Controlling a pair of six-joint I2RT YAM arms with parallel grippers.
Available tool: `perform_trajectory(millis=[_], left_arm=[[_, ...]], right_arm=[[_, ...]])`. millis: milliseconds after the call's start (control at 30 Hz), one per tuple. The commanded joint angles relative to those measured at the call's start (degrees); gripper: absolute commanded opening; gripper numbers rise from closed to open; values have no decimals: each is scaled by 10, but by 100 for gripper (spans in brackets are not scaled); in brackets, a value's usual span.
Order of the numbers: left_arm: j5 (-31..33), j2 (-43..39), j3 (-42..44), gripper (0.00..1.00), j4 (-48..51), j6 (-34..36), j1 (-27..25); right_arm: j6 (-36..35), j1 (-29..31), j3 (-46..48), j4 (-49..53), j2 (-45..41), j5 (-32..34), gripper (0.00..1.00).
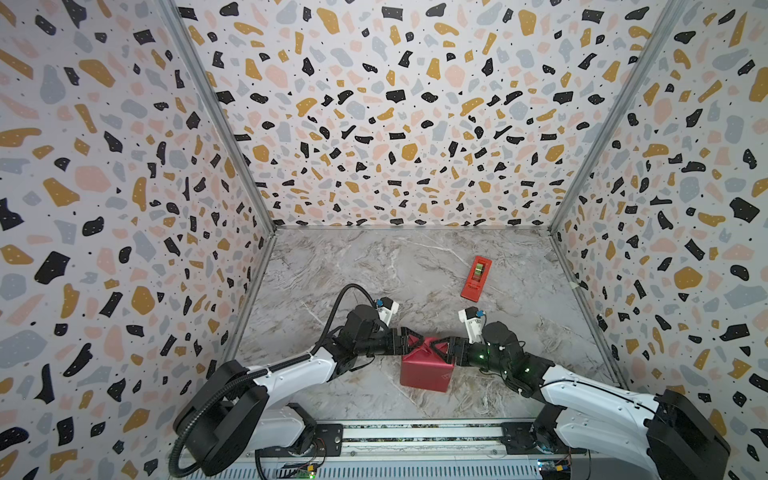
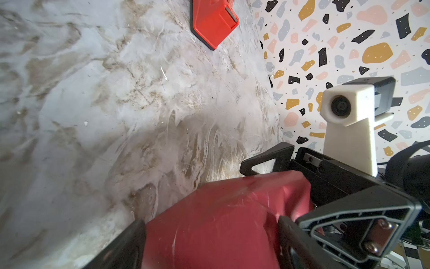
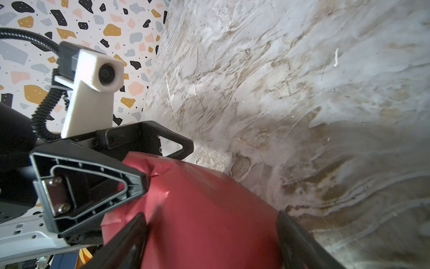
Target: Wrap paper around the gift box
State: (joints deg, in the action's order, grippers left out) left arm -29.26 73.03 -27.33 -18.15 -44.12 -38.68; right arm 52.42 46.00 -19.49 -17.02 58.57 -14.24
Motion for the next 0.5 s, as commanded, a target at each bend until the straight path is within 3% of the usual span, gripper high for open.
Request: perform_trajectory(millis=[0,233,467], left_arm=[[-9,-2,21,87,29,25,-1],[0,-5,40,86,52,49,-2],[14,-3,36,84,74,73,-3]], right_arm=[[-13,2,-5,58,-9,14,88],[1,-34,-40,34,-13,-45,91],[17,-26,-46,36,-2,-58,96]])
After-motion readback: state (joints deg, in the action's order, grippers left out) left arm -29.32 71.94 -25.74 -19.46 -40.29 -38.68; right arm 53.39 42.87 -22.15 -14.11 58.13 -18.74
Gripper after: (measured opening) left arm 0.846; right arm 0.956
